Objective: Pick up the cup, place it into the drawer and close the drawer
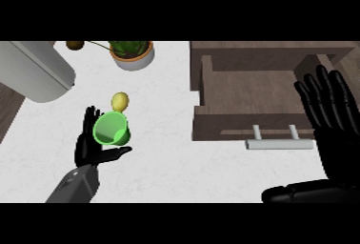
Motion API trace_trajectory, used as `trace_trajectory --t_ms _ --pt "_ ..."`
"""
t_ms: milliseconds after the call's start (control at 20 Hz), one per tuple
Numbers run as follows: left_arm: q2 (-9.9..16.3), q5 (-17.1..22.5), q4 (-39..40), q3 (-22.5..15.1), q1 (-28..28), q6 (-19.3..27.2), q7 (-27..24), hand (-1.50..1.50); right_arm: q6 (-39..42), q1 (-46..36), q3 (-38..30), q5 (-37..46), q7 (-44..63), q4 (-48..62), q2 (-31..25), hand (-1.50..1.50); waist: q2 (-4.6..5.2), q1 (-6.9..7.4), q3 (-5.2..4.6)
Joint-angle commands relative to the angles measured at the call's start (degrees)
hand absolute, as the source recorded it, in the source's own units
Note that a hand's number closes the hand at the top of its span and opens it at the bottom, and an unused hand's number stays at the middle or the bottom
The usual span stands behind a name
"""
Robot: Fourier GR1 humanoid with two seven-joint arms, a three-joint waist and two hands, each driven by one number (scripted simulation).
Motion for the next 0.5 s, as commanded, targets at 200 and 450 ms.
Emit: trace_trajectory --t_ms 200,450 --pt "1.0 0.8 3.7 0.2 -2.3 -8.9 -2.0 -1.5 0.5 -2.1 -1.9 -2.0 1.9 1.1 -1.3 -1.5 0.03 -0.03 -0.01" --pt "-1.8 -0.1 4.5 -0.4 -3.0 -8.8 -7.2 1.5 2.3 -1.2 -3.6 -3.0 -1.6 3.5 -1.9 -1.5 0.21 -0.37 -0.04"
